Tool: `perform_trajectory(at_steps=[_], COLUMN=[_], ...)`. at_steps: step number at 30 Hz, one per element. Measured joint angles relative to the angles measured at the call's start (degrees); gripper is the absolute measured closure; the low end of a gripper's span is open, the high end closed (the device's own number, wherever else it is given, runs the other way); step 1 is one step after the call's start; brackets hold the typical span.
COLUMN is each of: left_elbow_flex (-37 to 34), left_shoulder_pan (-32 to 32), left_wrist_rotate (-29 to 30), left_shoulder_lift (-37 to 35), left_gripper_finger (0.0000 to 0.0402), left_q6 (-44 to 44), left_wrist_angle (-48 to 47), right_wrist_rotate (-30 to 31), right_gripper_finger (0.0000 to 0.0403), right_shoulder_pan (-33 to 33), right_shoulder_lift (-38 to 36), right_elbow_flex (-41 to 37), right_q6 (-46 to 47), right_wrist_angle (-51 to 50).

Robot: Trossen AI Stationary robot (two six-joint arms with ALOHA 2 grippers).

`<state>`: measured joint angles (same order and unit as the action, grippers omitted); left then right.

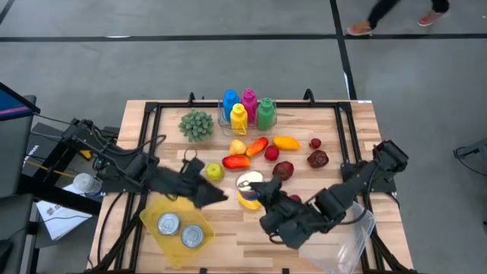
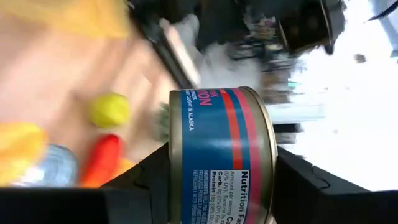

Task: Pick & Place Food Item
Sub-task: Put the blue and pink tuna can into the yellow bin

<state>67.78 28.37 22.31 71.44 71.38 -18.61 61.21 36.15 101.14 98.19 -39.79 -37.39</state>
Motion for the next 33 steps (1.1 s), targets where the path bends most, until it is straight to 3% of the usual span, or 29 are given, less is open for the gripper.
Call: perform_trajectory(at_steps=[2, 5, 8, 13, 21, 33], left_elbow_flex=[0.0, 0.0, 0.0, 0.0, -0.1, 0.0], left_shoulder_pan=[-2.1, -5.5, -7.7, -11.2, -17.4, -17.6], left_wrist_rotate=[-1.2, -8.5, -12.5, -14.0, -19.1, -20.8], left_shoulder_lift=[0.1, 0.1, 0.8, 1.1, 1.2, 3.0], left_gripper_finger=[0.0159, 0.0156, 0.014, 0.0102, 0.0066, 0.0071], left_q6=[0.1, 0.1, 1.3, 6.5, 10.3, 13.3], left_wrist_angle=[5.7, 11.5, 12.1, 11.9, 13.9, 17.3], right_wrist_rotate=[5.1, 12.1, 16.0, 21.5, 24.1, 24.2], right_gripper_finger=[0.0211, 0.0211, 0.0211, 0.0211, 0.0211, 0.0211], right_shoulder_pan=[0.6, 1.5, 2.2, 3.3, 4.4, 2.4], right_shoulder_lift=[0.8, 1.2, 1.2, 1.2, 1.2, 1.2], right_elbow_flex=[0.1, 0.0, 0.1, 0.1, 0.1, 0.1], right_q6=[-3.5, -4.4, -4.9, -7.3, -7.3, -8.5], right_wrist_angle=[1.1, 1.2, 1.6, 2.1, 3.7, 4.5])
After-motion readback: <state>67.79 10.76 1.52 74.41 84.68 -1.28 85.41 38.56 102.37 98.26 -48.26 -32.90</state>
